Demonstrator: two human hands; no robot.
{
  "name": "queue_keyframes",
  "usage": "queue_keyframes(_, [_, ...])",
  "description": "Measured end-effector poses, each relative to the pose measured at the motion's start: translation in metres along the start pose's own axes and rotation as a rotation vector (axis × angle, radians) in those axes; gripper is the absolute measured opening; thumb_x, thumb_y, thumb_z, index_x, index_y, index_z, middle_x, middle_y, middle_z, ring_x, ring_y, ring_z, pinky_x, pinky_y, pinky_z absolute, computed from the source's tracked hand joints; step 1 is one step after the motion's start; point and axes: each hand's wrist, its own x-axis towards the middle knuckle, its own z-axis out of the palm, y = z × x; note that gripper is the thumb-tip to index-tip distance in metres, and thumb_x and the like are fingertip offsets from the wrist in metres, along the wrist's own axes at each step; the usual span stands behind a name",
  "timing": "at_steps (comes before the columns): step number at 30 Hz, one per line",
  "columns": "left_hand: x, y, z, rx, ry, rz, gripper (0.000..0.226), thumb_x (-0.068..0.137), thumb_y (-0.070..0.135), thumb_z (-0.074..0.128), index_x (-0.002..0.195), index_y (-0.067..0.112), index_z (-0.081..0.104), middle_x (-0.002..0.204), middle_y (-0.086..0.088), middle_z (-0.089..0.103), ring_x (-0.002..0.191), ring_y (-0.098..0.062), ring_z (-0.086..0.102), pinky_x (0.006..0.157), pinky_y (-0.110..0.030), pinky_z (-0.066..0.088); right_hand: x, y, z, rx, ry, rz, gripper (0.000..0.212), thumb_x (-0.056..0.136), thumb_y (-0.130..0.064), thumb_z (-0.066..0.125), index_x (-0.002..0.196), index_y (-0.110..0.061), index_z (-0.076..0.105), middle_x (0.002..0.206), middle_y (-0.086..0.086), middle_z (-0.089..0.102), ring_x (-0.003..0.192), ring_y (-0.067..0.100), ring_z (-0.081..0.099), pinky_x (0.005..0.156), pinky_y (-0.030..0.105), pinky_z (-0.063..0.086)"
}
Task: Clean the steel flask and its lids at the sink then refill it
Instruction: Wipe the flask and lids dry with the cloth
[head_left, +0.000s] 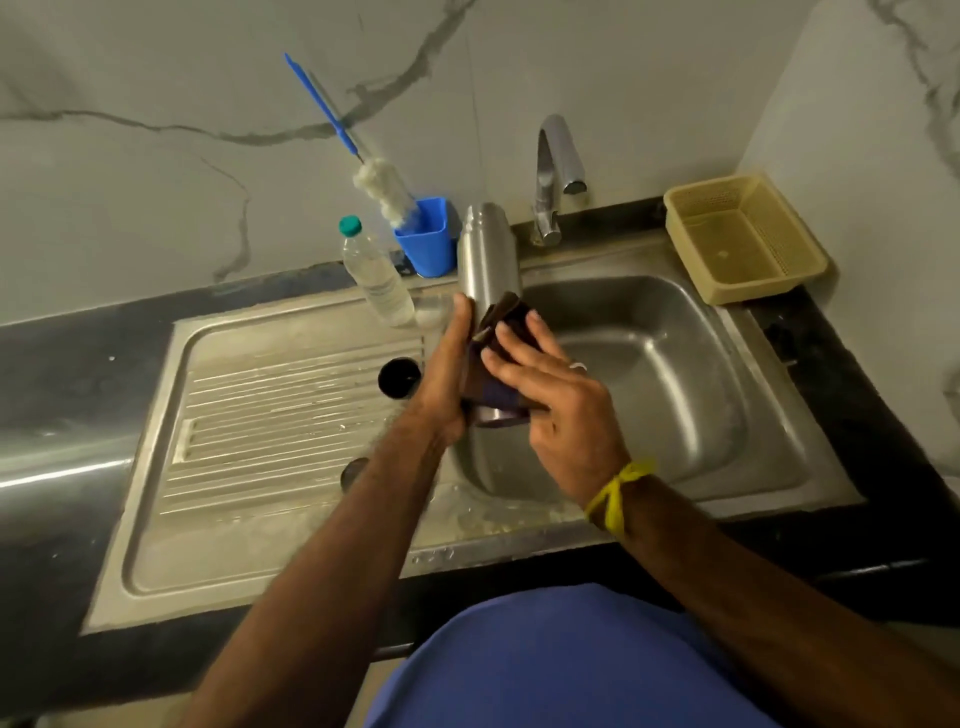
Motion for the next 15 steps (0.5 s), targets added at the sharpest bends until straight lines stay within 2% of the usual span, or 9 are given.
queue_keyframes(2, [0.004, -0.004, 0.008, -0.021, -0.025, -0.022, 0.067, 0.099, 0.068, 0.034, 0.106, 0.011, 0.07, 0.098, -0.011, 0.075, 0.089, -0.023, 0.074, 0.081, -0.038, 0.061, 0.008, -0.001, 0.003, -0.005, -0.022, -0.001, 0.054, 0.084, 0.009, 0.042, 0.13, -0.007, 0.065, 0.144, 0.011, 0.055, 0.146, 0.033, 0.034, 0.117, 0.043, 0.036])
queue_keyframes(4, [0.008, 0.001, 0.008, -0.024, -0.02, -0.057, 0.074, 0.092, 0.075, 0.039, 0.107, 0.009, 0.069, 0.098, -0.014, 0.071, 0.089, -0.026, 0.071, 0.083, -0.042, 0.058, -0.004, 0.013, -0.005, -0.061, -0.077, -0.18, 0.051, 0.087, 0.006, 0.04, 0.13, -0.006, 0.065, 0.144, 0.014, 0.055, 0.144, 0.037, 0.037, 0.11, 0.055, 0.042])
queue_keyframes(6, [0.013, 0.005, 0.004, 0.005, 0.047, 0.018, 0.079, 0.089, 0.079, 0.043, 0.116, 0.009, 0.068, 0.101, -0.014, 0.071, 0.096, -0.028, 0.069, 0.088, -0.043, 0.055, -0.016, 0.025, -0.015, -0.068, -0.076, -0.26, 0.052, 0.085, 0.012, 0.043, 0.13, -0.005, 0.065, 0.143, 0.016, 0.055, 0.141, 0.04, 0.04, 0.109, 0.051, 0.044])
queue_keyframes(8, [0.021, 0.005, 0.006, 0.058, 0.067, 0.031, 0.083, 0.085, 0.082, 0.047, 0.122, 0.01, 0.066, 0.107, -0.013, 0.073, 0.106, -0.029, 0.068, 0.097, -0.048, 0.054, -0.009, 0.025, -0.012, -0.037, -0.022, -0.16, 0.052, 0.085, 0.009, 0.041, 0.129, -0.005, 0.066, 0.143, 0.014, 0.055, 0.141, 0.038, 0.04, 0.115, 0.037, 0.039])
queue_keyframes(9, [0.021, 0.005, 0.009, 0.06, 0.039, -0.003, 0.084, 0.083, 0.083, 0.048, 0.119, 0.009, 0.066, 0.105, -0.012, 0.072, 0.104, -0.029, 0.069, 0.095, -0.048, 0.056, -0.003, 0.02, -0.009, -0.028, -0.012, -0.127, 0.051, 0.086, 0.008, 0.041, 0.128, -0.006, 0.066, 0.142, 0.014, 0.056, 0.142, 0.036, 0.04, 0.116, 0.033, 0.036])
queue_keyframes(11, [0.02, 0.011, 0.013, 0.055, 0.029, -0.044, 0.084, 0.081, 0.084, 0.047, 0.113, 0.008, 0.066, 0.101, -0.013, 0.071, 0.095, -0.027, 0.07, 0.088, -0.043, 0.059, 0.001, 0.019, -0.004, -0.024, -0.037, -0.18, 0.051, 0.086, 0.008, 0.041, 0.128, -0.005, 0.066, 0.142, 0.014, 0.056, 0.143, 0.036, 0.038, 0.118, 0.037, 0.035])
queue_keyframes(13, [0.027, 0.017, 0.005, 0.078, 0.115, 0.007, 0.092, 0.082, 0.087, 0.045, 0.125, 0.009, 0.063, 0.109, -0.017, 0.072, 0.1, -0.028, 0.071, 0.094, -0.047, 0.056, -0.007, 0.03, -0.009, -0.032, -0.048, -0.253, 0.055, 0.082, 0.016, 0.043, 0.128, -0.004, 0.066, 0.143, 0.015, 0.055, 0.143, 0.036, 0.038, 0.117, 0.039, 0.037])
queue_keyframes(15, [0.028, 0.02, 0.003, 0.115, 0.166, 0.096, 0.089, 0.088, 0.084, 0.036, 0.136, 0.012, 0.058, 0.113, -0.014, 0.074, 0.105, -0.029, 0.072, 0.097, -0.049, 0.055, -0.011, 0.035, -0.012, 0.013, 0.007, -0.154, 0.06, 0.078, 0.023, 0.05, 0.129, -0.005, 0.066, 0.143, 0.013, 0.055, 0.142, 0.034, 0.04, 0.115, 0.034, 0.038])
